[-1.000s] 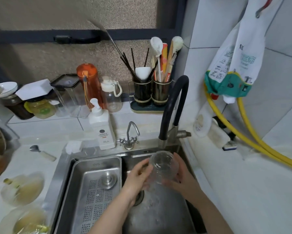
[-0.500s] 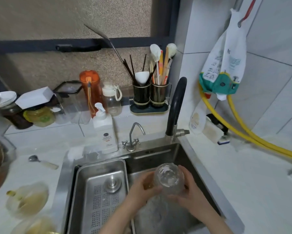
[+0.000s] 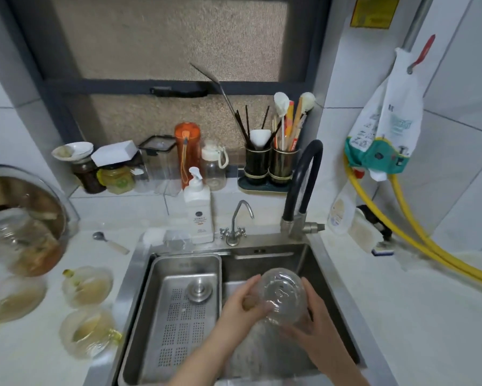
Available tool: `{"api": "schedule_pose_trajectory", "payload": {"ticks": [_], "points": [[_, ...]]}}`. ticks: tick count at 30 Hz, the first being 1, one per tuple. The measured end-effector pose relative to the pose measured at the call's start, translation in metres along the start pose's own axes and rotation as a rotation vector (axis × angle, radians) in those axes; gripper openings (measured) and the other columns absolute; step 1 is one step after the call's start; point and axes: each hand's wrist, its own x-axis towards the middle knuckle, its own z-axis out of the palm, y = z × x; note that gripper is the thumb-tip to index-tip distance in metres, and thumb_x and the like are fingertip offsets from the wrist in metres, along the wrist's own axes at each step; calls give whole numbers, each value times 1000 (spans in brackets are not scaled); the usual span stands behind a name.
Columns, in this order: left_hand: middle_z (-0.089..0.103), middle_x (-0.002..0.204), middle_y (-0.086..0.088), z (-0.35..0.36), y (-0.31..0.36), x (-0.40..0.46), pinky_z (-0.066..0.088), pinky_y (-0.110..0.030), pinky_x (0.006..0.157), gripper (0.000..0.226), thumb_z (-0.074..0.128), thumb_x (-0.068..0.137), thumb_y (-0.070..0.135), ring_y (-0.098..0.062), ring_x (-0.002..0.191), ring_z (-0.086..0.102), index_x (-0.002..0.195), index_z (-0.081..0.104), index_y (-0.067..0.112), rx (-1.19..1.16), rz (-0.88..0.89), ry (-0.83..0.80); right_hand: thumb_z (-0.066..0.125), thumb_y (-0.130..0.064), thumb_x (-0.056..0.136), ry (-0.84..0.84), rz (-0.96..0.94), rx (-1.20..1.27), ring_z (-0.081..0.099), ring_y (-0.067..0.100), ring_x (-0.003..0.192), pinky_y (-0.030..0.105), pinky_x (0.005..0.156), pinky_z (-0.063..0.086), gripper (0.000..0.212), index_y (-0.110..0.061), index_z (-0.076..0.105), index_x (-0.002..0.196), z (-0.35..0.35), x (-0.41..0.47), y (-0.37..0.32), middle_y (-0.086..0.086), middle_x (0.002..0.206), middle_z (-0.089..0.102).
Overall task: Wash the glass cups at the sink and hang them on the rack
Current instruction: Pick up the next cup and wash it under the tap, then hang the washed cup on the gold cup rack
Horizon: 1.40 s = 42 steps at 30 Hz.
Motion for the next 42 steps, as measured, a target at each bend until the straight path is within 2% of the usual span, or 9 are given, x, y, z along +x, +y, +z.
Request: {"api": "schedule_pose_trajectory", "payload": {"ticks": [4, 8, 12, 15, 20, 25, 29, 32, 42], "points": [[67, 115, 2, 14, 1, -17, 53, -33, 93, 60, 82, 65, 32, -15, 106, 64, 120, 58, 33, -16, 14, 110, 89, -31, 57, 11, -53, 34, 62, 3, 105, 18, 84, 50, 71, -36, 52, 117, -4, -11, -14, -4, 113, 62], [68, 109, 0, 23, 4, -34, 54, -33, 91, 46, 75, 80, 20, -13, 100, 66, 119, 56, 34, -8, 44, 183, 79, -44, 72, -57, -66, 110, 58, 15, 117, 45, 100, 47, 66, -32, 50, 129, -6, -22, -20, -4, 125, 61], [67, 92, 12, 20, 9, -62, 52, -14, 72, 55, 68, 84, 6, 8, 75, 64, 128, 47, 31, -83, 82, 254, 63, -44, 77, -66, -87, 149, 46, 2, 122, 20, 100, 36, 59, -38, 41, 131, 8, -29, -38, -16, 132, 46], [63, 106, 10, 7, 12, -83, 53, -14, 77, 55, 69, 84, 7, 12, 80, 63, 128, 46, 31, -109, 84, 331, 69, -34, 77, -88, -38, 204, 48, 7, 120, 26, 101, 37, 66, -27, 40, 136, 23, -33, -53, -13, 134, 46], [68, 114, 2, -33, 7, -121, 55, -27, 81, 45, 73, 81, 21, -11, 101, 65, 120, 57, 34, -180, 92, 545, 69, -25, 84, -157, -92, 128, 52, -4, 107, 11, 86, 40, 54, -27, 47, 134, 75, -36, -72, -6, 135, 48], [68, 94, -1, -92, 0, -170, 48, -17, 64, 41, 77, 78, 22, -10, 80, 63, 113, 59, 34, -223, 83, 735, 68, -26, 85, -272, -152, 76, 44, 11, 126, 13, 86, 35, 58, -28, 45, 138, 149, -50, -101, -4, 143, 39], [68, 94, -4, -149, -9, -216, 51, -13, 63, 37, 70, 84, 11, -4, 76, 64, 115, 59, 27, -207, 80, 847, 68, -16, 85, -395, -161, 146, 49, 1, 109, -4, 63, 40, 48, -30, 49, 127, 217, -66, -127, -6, 128, 46], [69, 95, -8, -194, -13, -248, 51, -17, 60, 37, 70, 84, 12, -10, 75, 63, 116, 59, 27, -212, 77, 915, 68, -3, 83, -468, -147, 231, 57, -12, 98, -3, 65, 42, 39, -29, 53, 108, 271, -78, -145, -1, 118, 60], [66, 95, -6, -332, -33, -333, 49, -19, 66, 38, 70, 84, 21, -7, 74, 65, 117, 59, 34, -234, 100, 1025, 69, -5, 83, -559, -176, 256, 55, 5, 111, -4, 69, 41, 43, -17, 54, 121, 426, -116, -200, -2, 120, 60]]}}
